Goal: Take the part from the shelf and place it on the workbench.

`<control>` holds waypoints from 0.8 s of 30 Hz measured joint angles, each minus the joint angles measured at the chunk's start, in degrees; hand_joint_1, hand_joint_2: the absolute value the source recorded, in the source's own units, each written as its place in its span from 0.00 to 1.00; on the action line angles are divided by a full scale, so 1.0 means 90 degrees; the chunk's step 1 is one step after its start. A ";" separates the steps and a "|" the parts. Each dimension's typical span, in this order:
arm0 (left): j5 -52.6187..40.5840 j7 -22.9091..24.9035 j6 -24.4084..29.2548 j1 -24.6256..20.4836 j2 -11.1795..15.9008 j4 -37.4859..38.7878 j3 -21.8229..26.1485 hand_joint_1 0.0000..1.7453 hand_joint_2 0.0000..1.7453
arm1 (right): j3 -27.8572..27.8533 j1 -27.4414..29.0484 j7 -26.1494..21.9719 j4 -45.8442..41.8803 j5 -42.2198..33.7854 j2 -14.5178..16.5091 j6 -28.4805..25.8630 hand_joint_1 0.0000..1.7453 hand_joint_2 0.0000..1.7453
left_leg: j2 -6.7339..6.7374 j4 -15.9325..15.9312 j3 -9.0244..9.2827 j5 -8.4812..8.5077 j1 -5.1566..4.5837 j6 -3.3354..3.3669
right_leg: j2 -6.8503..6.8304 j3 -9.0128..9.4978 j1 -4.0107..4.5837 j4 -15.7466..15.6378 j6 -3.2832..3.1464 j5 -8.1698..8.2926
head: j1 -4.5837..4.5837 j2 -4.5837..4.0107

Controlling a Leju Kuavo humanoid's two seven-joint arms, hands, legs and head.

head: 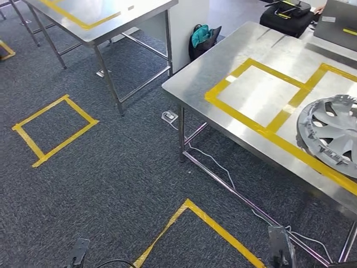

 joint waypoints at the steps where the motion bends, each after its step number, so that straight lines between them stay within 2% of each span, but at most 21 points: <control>1: 0.0015 -0.0018 0.0005 0.0016 0.0004 0.0000 0.0025 0.00 0.00 | -0.0266 -0.0151 0.0048 0.0442 -0.0037 -0.0001 0.0067 0.00 0.00 | 0.0023 -0.0136 0.0059 -0.0041 -0.0021 0.0048 | -0.0073 -0.0011 0.0015 0.0016 0.0033 0.0000 | 0.0003 0.0000; 2: 0.0030 -0.0028 0.0012 0.0040 0.0007 0.0000 0.0051 0.00 0.00 | -0.0503 -0.0297 0.0164 0.0870 -0.0050 -0.0005 0.0144 0.00 0.00 | -0.0034 -0.0187 0.0047 -0.0061 -0.0026 0.0106 | -0.0137 -0.0009 0.0021 0.0032 0.0066 0.0005 | 0.0009 0.0000; 3: 0.0044 -0.0032 0.0023 0.0071 0.0000 0.0001 0.0077 0.00 0.00 | -0.0695 -0.0426 0.0317 0.1243 -0.0044 -0.0026 0.0238 0.00 0.00 | -0.0099 -0.0219 0.0032 -0.0067 -0.0011 0.0156 | -0.0125 -0.0022 0.0017 0.0059 0.0103 -0.0019 | 0.0013 0.0000; 5: 0.0070 -0.0030 0.0060 0.0106 -0.0019 0.0002 0.0128 0.00 0.00 | -0.0949 -0.0611 0.0625 0.1816 0.0020 -0.0075 0.0413 0.00 0.00 | -0.0223 -0.0259 -0.0003 -0.0038 0.0020 0.0246 | 0.0169 -0.0168 -0.0010 0.0334 0.0169 -0.0222 | 0.0021 0.0000; 7: 0.0102 -0.0029 0.0100 0.0108 -0.0044 0.0003 0.0177 0.00 0.00 | -0.1072 -0.0698 0.0865 0.2230 0.0160 -0.0120 0.0439 0.00 0.00 | -0.0359 -0.0265 -0.0053 0.0008 0.0027 0.0306 | 0.0536 -0.0531 -0.0038 0.1134 0.0207 -0.0644 | 0.0027 0.0000; 8: 0.0114 -0.0025 0.0112 0.0118 -0.0056 0.0005 0.0200 0.00 0.00 | -0.1106 -0.0723 0.0979 0.2410 0.0251 -0.0138 0.0422 0.00 0.00 | -0.0438 -0.0263 -0.0079 0.0029 0.0024 0.0321 | 0.0607 -0.0743 -0.0044 0.1601 0.0219 -0.0830 | 0.0028 0.0000; 9: 0.0118 -0.0018 0.0120 0.0140 -0.0070 0.0007 0.0221 0.00 0.00 | -0.1129 -0.0745 0.1077 0.2561 0.0334 -0.0155 0.0406 0.00 0.00 | -0.0521 -0.0261 -0.0100 0.0049 0.0022 0.0323 | 0.0634 -0.0897 -0.0046 0.1935 0.0228 -0.0923 | 0.0027 0.0000; 10: 0.0120 -0.0008 0.0126 0.0172 -0.0081 0.0010 0.0242 0.00 0.00 | -0.1141 -0.0768 0.1157 0.2681 0.0397 -0.0163 0.0392 0.00 0.00 | -0.0603 -0.0257 -0.0114 0.0066 0.0024 0.0315 | 0.0643 -0.0941 -0.0050 0.2030 0.0235 -0.0889 | 0.0028 0.0000; 11: 0.0120 0.0006 0.0132 0.0203 -0.0092 0.0012 0.0263 0.00 0.00 | -0.1147 -0.0792 0.1221 0.2781 0.0440 -0.0168 0.0386 0.00 0.00 | -0.0687 -0.0250 -0.0124 0.0082 0.0031 0.0299 | 0.0655 -0.0844 -0.0063 0.1834 0.0241 -0.0725 | 0.0026 0.0000; 12: 0.0120 0.0017 0.0140 0.0224 -0.0104 0.0013 0.0282 0.00 0.00 | -0.1149 -0.0816 0.1259 0.2856 0.0459 -0.0168 0.0389 0.00 0.00 | -0.0773 -0.0236 -0.0133 0.0095 0.0041 0.0278 | 0.0702 -0.0639 -0.0083 0.1431 0.0249 -0.0489 | 0.0027 0.0000; 13: 0.0119 0.0024 0.0148 0.0236 -0.0114 0.0014 0.0298 0.00 0.00 | -0.1150 -0.0842 0.1286 0.2921 0.0469 -0.0168 0.0396 0.00 0.00 | -0.0857 -0.0214 -0.0152 0.0106 0.0047 0.0251 | 0.0858 -0.0405 -0.0120 0.0968 0.0267 -0.0299 | 0.0029 0.0000; 14: 0.0117 0.0031 0.0152 0.0235 -0.0121 0.0015 0.0310 0.00 0.00 | -0.1151 -0.0865 0.1306 0.2990 0.0477 -0.0167 0.0408 0.00 0.00 | -0.0945 -0.0169 -0.0193 0.0115 0.0047 0.0218 | 0.1044 -0.0213 -0.0160 0.0562 0.0277 -0.0179 | 0.0029 0.0000; 15: 0.0114 0.0034 0.0156 0.0233 -0.0127 0.0015 0.0318 0.00 0.00 | -0.1152 -0.0884 0.1323 0.3047 0.0483 -0.0166 0.0420 0.00 0.00 | -0.1024 -0.0136 -0.0243 0.0132 0.0045 0.0182 | 0.1196 -0.0107 -0.0188 0.0321 0.0274 -0.0139 | 0.0027 0.0000; 16: 0.0112 0.0037 0.0157 0.0238 -0.0131 0.0015 0.0325 0.00 0.00 | -0.1153 -0.0898 0.1336 0.3096 0.0488 -0.0165 0.0430 0.00 0.00 | -0.1101 -0.0113 -0.0297 0.0156 0.0047 0.0137 | 0.1297 -0.0074 -0.0199 0.0236 0.0252 -0.0161 | 0.0028 0.0000; 18: 0.0106 0.0042 0.0158 0.0276 -0.0139 0.0021 0.0338 0.00 0.00 | -0.1158 -0.0918 0.1351 0.3162 0.0503 -0.0162 0.0442 0.00 0.00 | -0.1213 -0.0104 -0.0391 0.0216 0.0070 0.0042 | 0.1182 -0.0094 -0.0182 0.0260 0.0140 -0.0139 | 0.0030 0.0000; 19: 0.0102 0.0046 0.0156 0.0301 -0.0147 0.0025 0.0343 0.00 0.00 | -0.1161 -0.0928 0.1354 0.3184 0.0512 -0.0161 0.0450 0.00 0.00 | -0.1131 -0.0061 -0.0440 0.0193 0.0069 0.0004 | 0.1099 -0.0098 -0.0178 0.0267 0.0078 -0.0110 | 0.0023 0.0000; 20: 0.0096 0.0050 0.0152 0.0314 -0.0156 0.0029 0.0346 0.00 0.00 | -0.1164 -0.0935 0.1360 0.3199 0.0522 -0.0161 0.0459 0.00 0.00 | -0.0978 0.0083 -0.0526 0.0091 0.0062 -0.0025 | 0.1006 -0.0111 -0.0176 0.0262 0.0026 -0.0078 | 0.0002 0.0000; 22: 0.0082 0.0057 0.0141 0.0301 -0.0181 0.0035 0.0349 0.00 0.00 | -0.1174 -0.0935 0.1382 0.3225 0.0541 -0.0166 0.0474 0.00 0.00 | -0.0598 0.0763 -0.0838 -0.0331 0.0046 -0.0055 | 0.0798 -0.0142 -0.0153 0.0249 -0.0034 -0.0041 | -0.0036 0.0000; 23: 0.0076 0.0058 0.0137 0.0288 -0.0189 0.0036 0.0349 0.00 0.00 | -0.1180 -0.0932 0.1390 0.3237 0.0547 -0.0169 0.0479 0.00 0.00 | -0.0512 0.1219 -0.1031 -0.0558 0.0052 -0.0066 | 0.0684 -0.0156 -0.0134 0.0250 -0.0044 -0.0036 | -0.0044 0.0000; 24: 0.0073 0.0058 0.0135 0.0284 -0.0195 0.0037 0.0350 0.00 0.00 | -0.1184 -0.0933 0.1397 0.3250 0.0552 -0.0171 0.0485 0.00 0.00 | -0.0475 0.1586 -0.1173 -0.0705 0.0057 -0.0071 | 0.0571 -0.0167 -0.0119 0.0250 -0.0048 -0.0033 | -0.0043 0.0000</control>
